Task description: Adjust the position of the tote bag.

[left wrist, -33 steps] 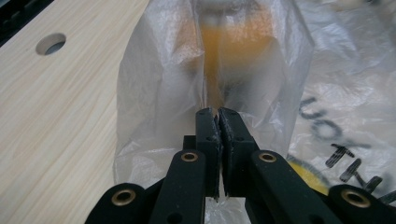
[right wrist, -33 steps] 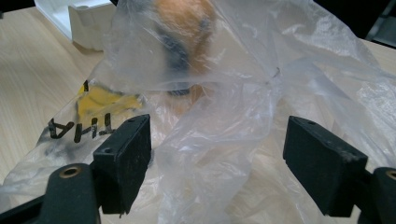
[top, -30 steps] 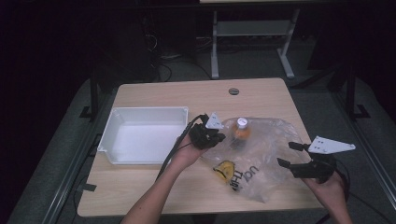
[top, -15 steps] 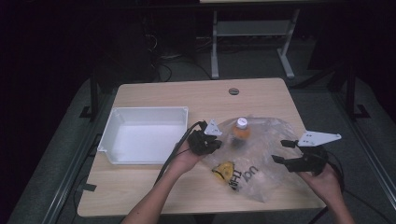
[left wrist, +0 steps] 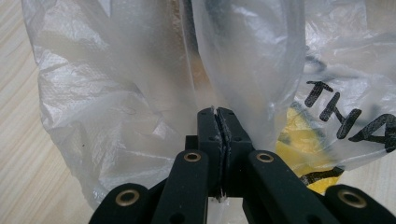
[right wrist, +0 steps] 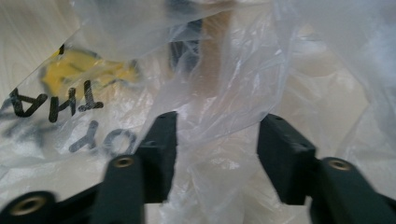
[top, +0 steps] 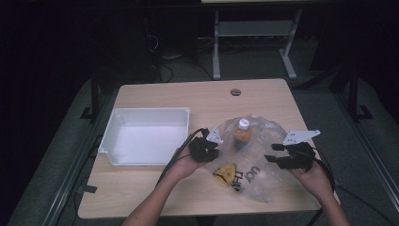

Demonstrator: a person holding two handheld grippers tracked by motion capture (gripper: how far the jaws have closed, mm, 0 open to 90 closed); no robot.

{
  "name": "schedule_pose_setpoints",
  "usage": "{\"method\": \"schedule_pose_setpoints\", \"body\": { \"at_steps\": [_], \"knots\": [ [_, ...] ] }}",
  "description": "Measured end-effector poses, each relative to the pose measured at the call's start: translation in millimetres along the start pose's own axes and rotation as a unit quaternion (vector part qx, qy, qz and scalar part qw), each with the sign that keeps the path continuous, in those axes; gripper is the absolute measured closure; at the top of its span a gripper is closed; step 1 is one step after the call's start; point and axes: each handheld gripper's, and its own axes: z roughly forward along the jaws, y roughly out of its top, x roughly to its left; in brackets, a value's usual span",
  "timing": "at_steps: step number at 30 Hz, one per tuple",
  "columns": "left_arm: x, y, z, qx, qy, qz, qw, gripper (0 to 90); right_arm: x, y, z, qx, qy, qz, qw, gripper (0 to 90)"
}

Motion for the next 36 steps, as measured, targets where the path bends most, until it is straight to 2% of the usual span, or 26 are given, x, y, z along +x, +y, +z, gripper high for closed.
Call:
{"method": "schedule_pose_setpoints", "body": {
  "at_steps": [5, 6, 8, 10, 11, 13, 15, 19, 24, 29, 36],
  "knots": [
    [2.1, -1.2, -6.5, -0.01, -0.002, -0.009, 0.9999, 86.2, 1.7, 4.7, 3.1, 0.011, 0.003, -0.012, 0.9999, 71.8],
    [2.1, -1.1, -8.0, -0.015, -0.001, -0.014, 0.9998, 84.3, 1.8, 5.4, 4.0, 0.013, 0.01, -0.016, 0.9997, 78.3],
    [4.0, -0.5, -13.5, -0.015, 0.005, -0.013, 0.9998, 78.2, 3.2, 6.8, 4.7, 0.014, 0.013, -0.026, 0.9995, 85.6],
    [5.3, -0.4, -18.2, -0.025, 0.008, -0.02, 0.9995, 73.4, 5.2, 7.7, 4.8, 0.015, 0.02, -0.032, 0.9992, 88.6],
    [5.8, -0.1, -21.6, -0.032, 0.011, -0.027, 0.9991, 72.0, 5.9, 7.8, 4.7, 0.016, 0.021, -0.035, 0.999, 89.0],
    [7.6, 0.9, -28.7, -0.035, 0.014, -0.024, 0.999, 69.1, 7.9, 7.8, 3.2, 0.015, 0.027, -0.04, 0.9987, 89.1],
    [8.2, 2.5, -36.4, -0.045, 0.021, -0.032, 0.9983, 64.2, 9.3, 7.7, 0.6, 0.011, 0.033, -0.04, 0.9986, 89.3],
    [6.2, 8.6, -54.3, -0.063, 0.025, -0.026, 0.9973, 60.5, 12.6, 10.0, -6.3, 0.003, 0.037, -0.045, 0.9983, 89.6],
    [1.2, 19.8, -71.9, -0.083, 0.006, -0.02, 0.9963, 57.6, 21.4, 18.5, -16.7, -0.006, 0.039, -0.07, 0.9968, 89.6],
    [-6.9, 28.2, -75.3, -0.092, -0.007, -0.005, 0.9957, 54.2, 29.1, 29.8, -23.8, -0.011, 0.04, -0.098, 0.9943, 89.7],
    [-18.3, 34.1, -69.1, -0.091, -0.022, 0.016, 0.9955, 49.5, 38.0, 53.2, -26.3, -0.022, 0.045, -0.13, 0.9903, 89.6]
  ]
}}
